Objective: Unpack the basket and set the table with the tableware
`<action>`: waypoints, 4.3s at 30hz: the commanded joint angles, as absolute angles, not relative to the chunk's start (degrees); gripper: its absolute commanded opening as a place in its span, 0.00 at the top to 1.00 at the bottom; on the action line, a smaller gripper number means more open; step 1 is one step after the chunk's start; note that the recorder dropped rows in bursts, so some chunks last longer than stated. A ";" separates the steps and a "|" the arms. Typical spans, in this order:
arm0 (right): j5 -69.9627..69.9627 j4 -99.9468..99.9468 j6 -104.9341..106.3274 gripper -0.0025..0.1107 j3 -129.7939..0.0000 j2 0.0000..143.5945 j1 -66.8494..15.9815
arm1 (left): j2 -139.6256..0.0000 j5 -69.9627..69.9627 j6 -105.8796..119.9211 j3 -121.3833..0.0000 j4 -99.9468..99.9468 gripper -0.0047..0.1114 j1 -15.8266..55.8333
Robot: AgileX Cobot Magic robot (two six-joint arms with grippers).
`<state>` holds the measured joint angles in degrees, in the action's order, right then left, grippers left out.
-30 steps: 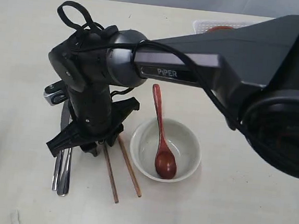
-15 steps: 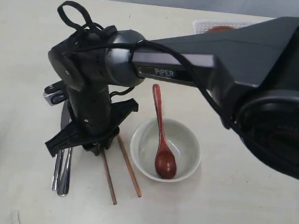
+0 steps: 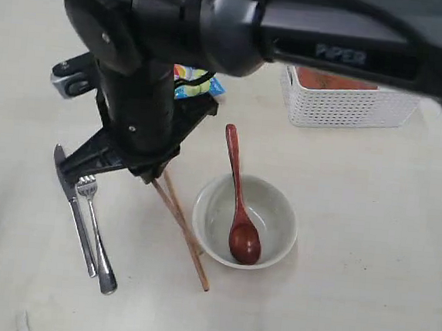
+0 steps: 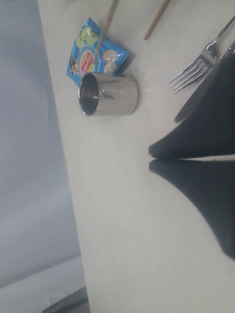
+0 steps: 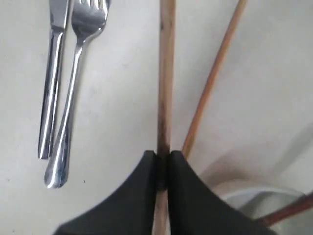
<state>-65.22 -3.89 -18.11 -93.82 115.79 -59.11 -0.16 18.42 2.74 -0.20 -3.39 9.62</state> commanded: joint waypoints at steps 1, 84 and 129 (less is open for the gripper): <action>-69.96 -4.81 -19.88 0.98 -93.66 109.98 -54.51 | 0.00 18.33 2.83 0.00 -2.73 0.96 10.00; -56.02 -1.84 -11.79 0.98 -65.17 29.78 -37.62 | 0.00 18.33 2.83 0.00 -2.73 0.96 10.00; -58.50 -3.44 -9.27 0.98 -65.17 21.14 -37.62 | -33.89 28.76 -7.53 -33.02 19.42 0.96 9.87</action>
<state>-57.61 -2.79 -9.10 -65.12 21.42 -37.88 -23.84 14.25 -9.81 -27.29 27.16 9.62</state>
